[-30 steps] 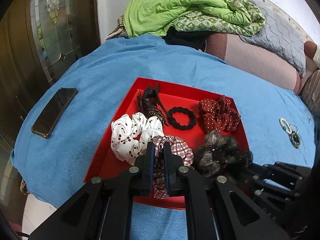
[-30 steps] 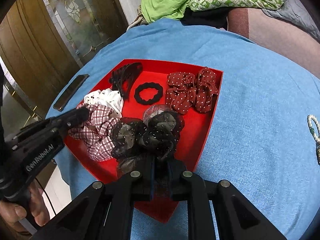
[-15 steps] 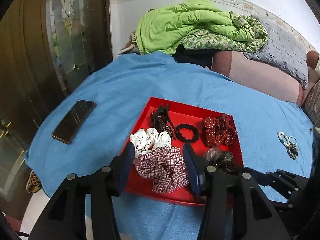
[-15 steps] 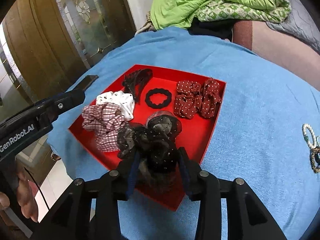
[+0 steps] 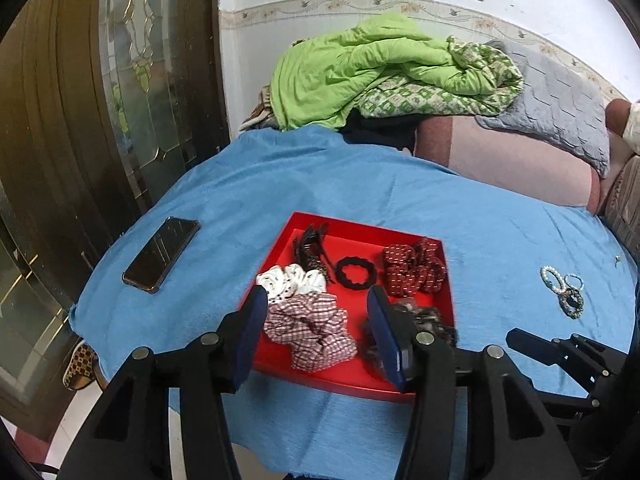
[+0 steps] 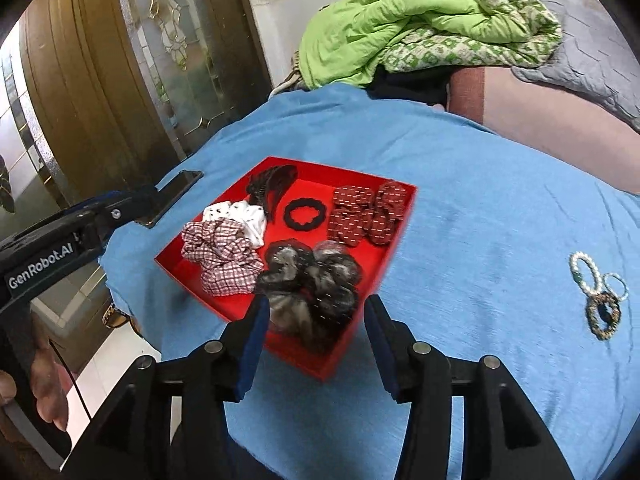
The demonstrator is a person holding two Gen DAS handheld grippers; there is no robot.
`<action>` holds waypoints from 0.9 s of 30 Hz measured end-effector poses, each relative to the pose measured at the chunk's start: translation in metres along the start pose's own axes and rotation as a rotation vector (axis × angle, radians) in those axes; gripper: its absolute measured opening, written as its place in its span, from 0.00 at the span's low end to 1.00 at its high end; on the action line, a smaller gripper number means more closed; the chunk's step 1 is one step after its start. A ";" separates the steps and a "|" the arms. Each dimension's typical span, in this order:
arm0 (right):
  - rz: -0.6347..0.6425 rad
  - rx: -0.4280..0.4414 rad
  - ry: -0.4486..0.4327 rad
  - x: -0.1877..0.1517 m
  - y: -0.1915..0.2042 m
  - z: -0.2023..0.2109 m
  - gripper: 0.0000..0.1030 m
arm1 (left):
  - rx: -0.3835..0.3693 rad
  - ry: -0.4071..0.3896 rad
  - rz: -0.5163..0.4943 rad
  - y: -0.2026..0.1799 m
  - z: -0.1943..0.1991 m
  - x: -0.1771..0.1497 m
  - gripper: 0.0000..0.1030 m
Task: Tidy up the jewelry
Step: 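Move both tools back from the tray toward the bracelets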
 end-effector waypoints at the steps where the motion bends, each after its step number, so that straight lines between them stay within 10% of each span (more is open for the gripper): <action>1: -0.005 -0.006 -0.005 -0.001 -0.005 0.004 0.53 | 0.000 -0.004 -0.007 -0.004 0.003 0.001 0.50; 27: -0.299 -0.291 -0.082 -0.044 -0.223 0.106 0.55 | -0.225 0.026 -0.269 -0.206 0.006 0.015 0.53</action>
Point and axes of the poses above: each gripper's, at about its wrist camera, not at the fingertips, and z roughly against the way its jaws point, y to its left, x to its top, the point moved 3 cm from there along -z, roughly the way its jaws point, and after that the axes turned 8 degrees about -z, right-handed, at the moved point
